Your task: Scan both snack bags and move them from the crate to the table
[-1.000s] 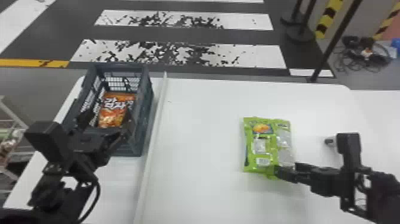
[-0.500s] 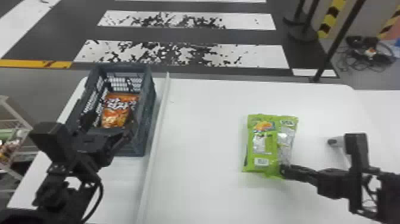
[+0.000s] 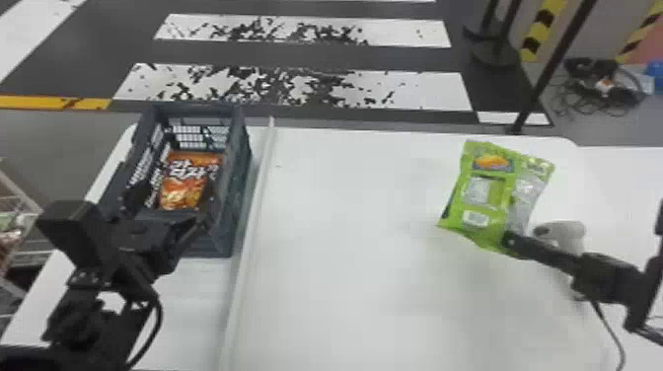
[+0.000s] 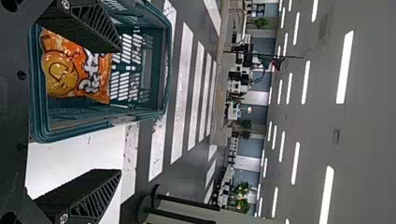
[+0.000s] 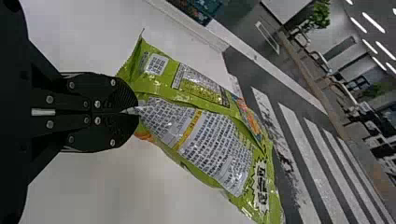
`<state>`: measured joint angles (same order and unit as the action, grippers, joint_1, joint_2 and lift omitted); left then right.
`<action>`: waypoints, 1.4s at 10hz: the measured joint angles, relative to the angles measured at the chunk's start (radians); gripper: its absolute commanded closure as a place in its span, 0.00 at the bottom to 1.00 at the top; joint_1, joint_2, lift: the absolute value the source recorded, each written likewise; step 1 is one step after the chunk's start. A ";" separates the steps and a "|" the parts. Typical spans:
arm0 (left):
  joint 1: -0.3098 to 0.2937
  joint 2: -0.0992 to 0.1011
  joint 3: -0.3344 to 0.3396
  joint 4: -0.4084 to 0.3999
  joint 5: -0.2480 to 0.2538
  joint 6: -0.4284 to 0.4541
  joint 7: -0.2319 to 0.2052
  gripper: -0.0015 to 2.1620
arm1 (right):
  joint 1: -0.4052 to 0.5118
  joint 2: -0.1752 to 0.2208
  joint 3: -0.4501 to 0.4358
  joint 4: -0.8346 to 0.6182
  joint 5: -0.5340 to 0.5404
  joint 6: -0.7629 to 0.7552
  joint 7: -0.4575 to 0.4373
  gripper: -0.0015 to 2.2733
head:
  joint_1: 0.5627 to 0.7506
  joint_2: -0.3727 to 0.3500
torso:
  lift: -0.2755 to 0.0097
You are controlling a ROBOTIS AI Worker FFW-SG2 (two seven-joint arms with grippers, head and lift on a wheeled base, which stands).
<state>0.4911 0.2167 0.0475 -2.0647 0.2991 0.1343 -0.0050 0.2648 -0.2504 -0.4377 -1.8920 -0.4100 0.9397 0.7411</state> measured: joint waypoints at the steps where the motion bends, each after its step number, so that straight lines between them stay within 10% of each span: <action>1: 0.000 0.000 0.000 0.000 0.000 0.000 -0.001 0.04 | -0.006 0.003 -0.077 -0.012 -0.033 0.005 -0.024 0.99 | 0.70 0.36 | 0.66; 5: 0.000 0.002 0.000 -0.002 0.000 0.000 0.000 0.04 | -0.089 -0.022 -0.356 0.112 -0.153 -0.012 -0.128 0.99 | 0.70 0.11 | 0.66; 10: 0.000 0.003 0.001 -0.002 0.000 0.000 0.000 0.04 | -0.102 -0.062 -0.431 0.377 -0.166 -0.241 -0.310 0.98 | 0.70 0.03 | 0.66; 12: 0.000 0.005 0.000 -0.002 0.001 0.000 0.000 0.04 | -0.102 -0.067 -0.420 0.448 -0.139 -0.276 -0.348 0.75 | 0.70 0.03 | 0.66; 14: 0.001 0.008 -0.001 -0.005 0.005 0.000 0.000 0.04 | -0.102 -0.072 -0.396 0.504 -0.128 -0.313 -0.368 0.02 | 0.70 0.03 | 0.66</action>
<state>0.4919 0.2251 0.0462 -2.0692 0.3042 0.1343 -0.0054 0.1626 -0.3224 -0.8340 -1.3880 -0.5380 0.6272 0.3726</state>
